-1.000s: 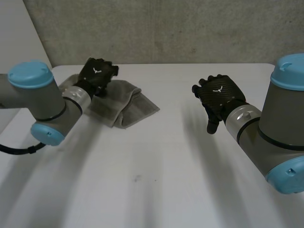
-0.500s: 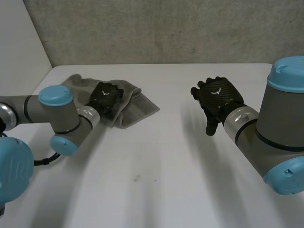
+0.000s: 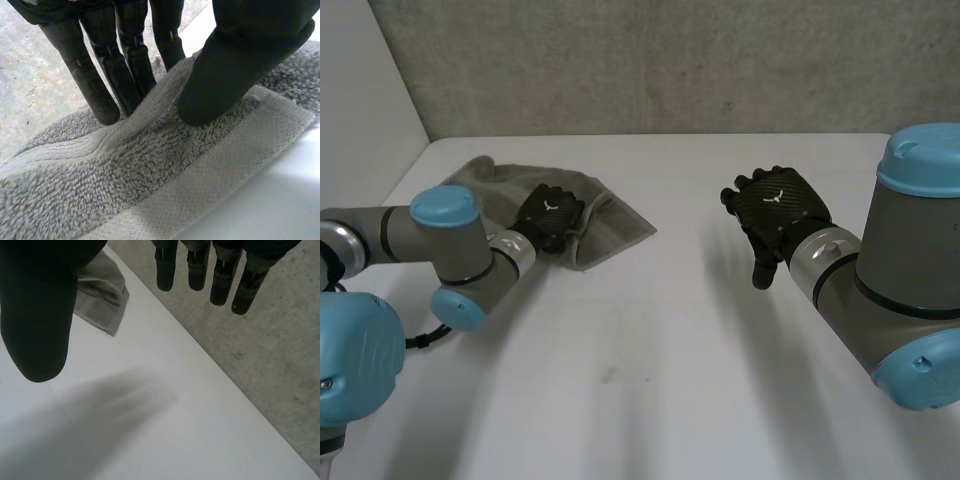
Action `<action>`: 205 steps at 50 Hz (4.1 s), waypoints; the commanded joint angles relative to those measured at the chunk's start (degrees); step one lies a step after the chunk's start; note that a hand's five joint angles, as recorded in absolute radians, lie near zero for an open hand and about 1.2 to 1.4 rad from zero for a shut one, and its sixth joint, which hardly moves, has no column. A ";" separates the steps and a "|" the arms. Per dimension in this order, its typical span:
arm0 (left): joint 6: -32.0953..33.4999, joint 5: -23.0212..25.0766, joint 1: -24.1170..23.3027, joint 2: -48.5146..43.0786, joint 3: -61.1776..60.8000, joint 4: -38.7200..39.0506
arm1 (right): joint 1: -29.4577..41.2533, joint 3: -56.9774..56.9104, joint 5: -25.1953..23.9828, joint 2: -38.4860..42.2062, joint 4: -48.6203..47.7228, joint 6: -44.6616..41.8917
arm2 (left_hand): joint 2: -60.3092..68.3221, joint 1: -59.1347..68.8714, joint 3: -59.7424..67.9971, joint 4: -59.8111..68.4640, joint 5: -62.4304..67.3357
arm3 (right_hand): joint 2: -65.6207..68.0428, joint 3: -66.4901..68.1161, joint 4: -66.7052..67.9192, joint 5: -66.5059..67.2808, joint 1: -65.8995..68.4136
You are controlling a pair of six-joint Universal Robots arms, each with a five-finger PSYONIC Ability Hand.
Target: Fold the laundry
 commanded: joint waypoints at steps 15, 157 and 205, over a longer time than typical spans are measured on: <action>0.41 -0.84 -0.17 24.87 -12.17 -0.01 | -0.18 -0.35 0.00 -0.03 -0.04 -0.09 | 28.12 28.59 28.15 28.08 28.84 | -3.03 -1.94 -3.45 -3.00 -2.13; -2.75 -14.82 3.60 69.20 -56.92 -3.97 | 4.20 -3.16 -5.89 0.94 14.27 11.94 | 28.12 28.59 28.15 28.08 28.84 | -3.03 -1.94 -3.45 -3.00 -2.13; -7.05 -0.40 14.94 68.23 -65.88 -2.47 | 10.54 -4.39 4.40 3.31 2.24 23.82 | -36.95 -36.47 -36.92 -36.98 -36.23 | 66.97 68.06 66.55 67.00 67.87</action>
